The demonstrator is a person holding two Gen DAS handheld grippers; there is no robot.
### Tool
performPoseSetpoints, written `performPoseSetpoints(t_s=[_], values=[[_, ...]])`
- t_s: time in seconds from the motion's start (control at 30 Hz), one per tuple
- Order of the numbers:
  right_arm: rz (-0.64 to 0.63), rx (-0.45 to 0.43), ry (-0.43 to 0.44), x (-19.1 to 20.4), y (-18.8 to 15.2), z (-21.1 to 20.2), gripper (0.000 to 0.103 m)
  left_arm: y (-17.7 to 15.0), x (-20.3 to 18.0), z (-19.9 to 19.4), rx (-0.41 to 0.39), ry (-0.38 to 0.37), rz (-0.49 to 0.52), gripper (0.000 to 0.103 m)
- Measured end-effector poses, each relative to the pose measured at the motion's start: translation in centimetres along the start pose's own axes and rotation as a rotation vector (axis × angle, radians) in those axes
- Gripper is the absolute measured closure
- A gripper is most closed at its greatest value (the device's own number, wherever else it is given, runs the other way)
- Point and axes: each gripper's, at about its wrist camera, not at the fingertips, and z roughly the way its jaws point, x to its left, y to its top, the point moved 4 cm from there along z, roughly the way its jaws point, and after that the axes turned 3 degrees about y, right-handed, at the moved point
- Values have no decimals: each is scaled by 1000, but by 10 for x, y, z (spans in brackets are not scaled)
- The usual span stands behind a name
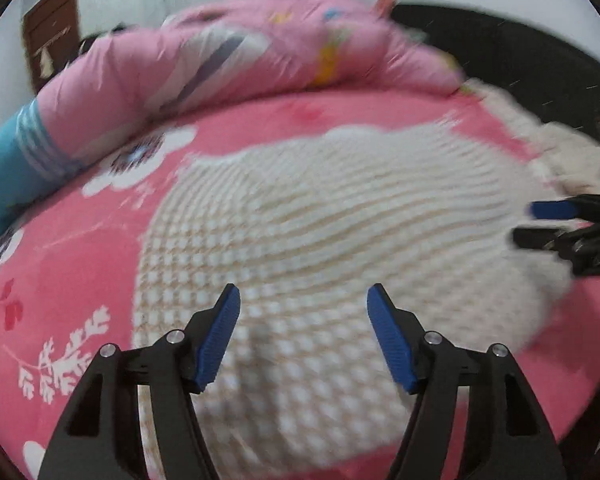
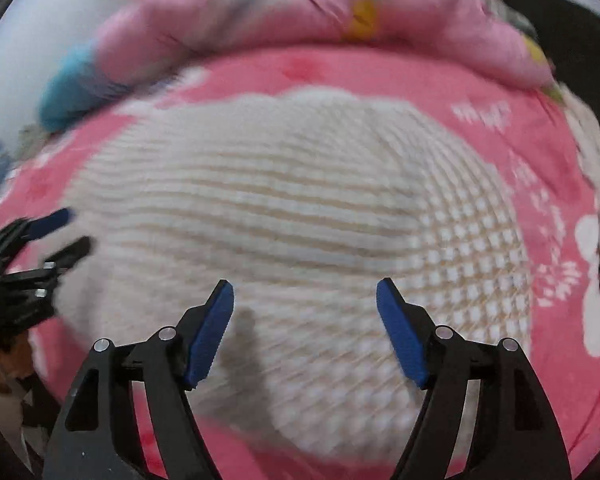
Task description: Fold large clothes
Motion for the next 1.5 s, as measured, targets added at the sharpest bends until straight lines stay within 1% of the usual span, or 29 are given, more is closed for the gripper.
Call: performPoseSetpoints(t_s=[0.03,0.07,0.1,0.13,0.17,0.2,0.27,0.3,0.33,0.4,0.43,0.47,0.5,0.53,0.57,0.63,0.67,0.73,0.9,0.93,0.97,1.0,1.1,1.13,1.2,1.3,1.4,1.43,1.5], values=[[-14,5,6,9,-6,2,33,-4,-5,-1,5,-11,9,38],[-37,29,12,22,-17,13,33,-12,-12,6,36,-9,22,38],[-51,51,-8,28,-27,26,33,-21,-17,20,84,22,32,38],[-74,46,-53,30,-38,41,31,-29,-19,33,118,43,37,38],[-78,35,-55,29,-42,44,29,-37,-22,43,115,66,50,38],[-56,27,-36,27,-41,43,29,-39,-26,42,87,87,71,38],[-1,26,-8,19,-40,20,29,-35,-29,30,69,91,77,38],[-4,5,-28,15,-42,6,29,-33,-26,21,72,68,56,38],[-13,-34,-60,10,-46,-12,29,-31,-17,7,51,32,14,38],[14,-84,-94,-10,-58,-37,29,-34,7,-11,10,28,-54,38],[72,-93,-121,-31,-68,-45,29,-37,17,-10,18,35,-77,37],[120,-85,-131,-47,-76,-47,29,-44,32,-2,53,45,-115,37],[189,-59,-118,-69,-87,-40,29,-52,44,12,94,21,-157,37],[249,-23,-53,-86,-99,-25,29,-56,50,19,101,-18,-188,37],[274,-13,-21,-92,-106,-20,29,-58,52,19,84,-33,-205,37],[257,-33,-40,-87,-110,-33,30,-56,51,13,69,-26,-219,37],[247,-37,-40,-80,-108,-43,29,-53,49,6,65,-42,-234,37],[246,-70,11,-66,-111,-60,27,-56,42,-9,48,-100,-256,37],[230,-185,28,-44,-128,-112,18,-65,24,-65,-34,-109,-253,21],[223,-209,26,-37,-134,-122,13,-67,18,-79,-54,-100,-241,15],[217,-227,19,-29,-124,-123,8,-68,11,-92,-74,-89,-230,7],[207,-252,7,-24,-124,-131,8,-68,5,-104,-96,-70,-223,5],[223,-276,-54,-1,-111,-134,8,-70,-8,-128,-138,-6,-213,5],[231,-285,-67,3,-107,-130,8,-70,-10,-132,-142,4,-210,5],[238,-327,-109,10,-107,-144,8,-67,-18,-141,-146,15,-209,5],[196,-372,-144,21,-104,-157,8,-66,-22,-148,-145,61,-195,5],[158,-395,-235,29,-106,-165,8,-67,-25,-152,-142,112,-185,5],[153,-410,-248,31,-107,-167,8,-67,-26,-153,-140,119,-185,5],[155,-410,-240,32,-108,-163,8,-66,-29,-153,-136,138,-185,5]])
